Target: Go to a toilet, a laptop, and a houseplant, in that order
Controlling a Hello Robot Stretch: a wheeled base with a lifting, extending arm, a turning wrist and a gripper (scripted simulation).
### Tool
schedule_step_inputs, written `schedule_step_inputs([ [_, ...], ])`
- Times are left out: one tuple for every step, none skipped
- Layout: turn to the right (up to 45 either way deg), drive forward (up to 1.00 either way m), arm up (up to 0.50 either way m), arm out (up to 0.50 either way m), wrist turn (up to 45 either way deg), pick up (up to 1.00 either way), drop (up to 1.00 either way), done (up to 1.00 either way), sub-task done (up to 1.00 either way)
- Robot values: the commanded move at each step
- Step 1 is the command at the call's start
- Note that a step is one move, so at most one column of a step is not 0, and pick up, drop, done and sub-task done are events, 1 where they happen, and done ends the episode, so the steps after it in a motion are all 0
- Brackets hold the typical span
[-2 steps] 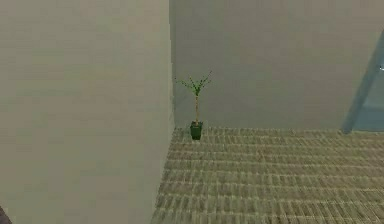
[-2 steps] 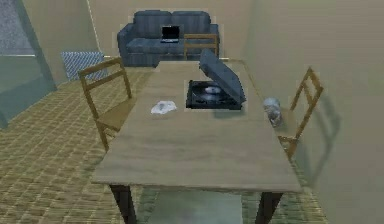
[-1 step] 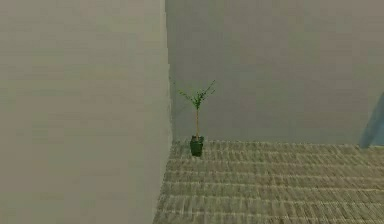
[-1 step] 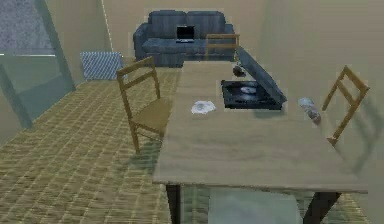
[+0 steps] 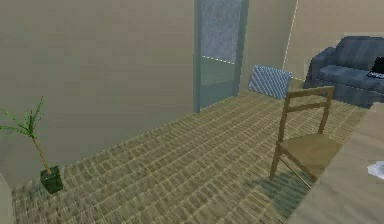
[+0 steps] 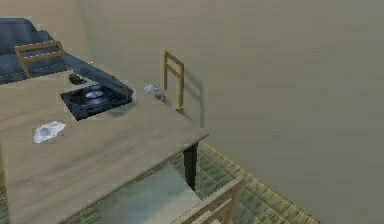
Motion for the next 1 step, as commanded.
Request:
schedule_step_inputs([
  [6.0, 0.00, 0.00, 0.00, 0.0, 0.00, 0.00, 0.00, 0.00],
])
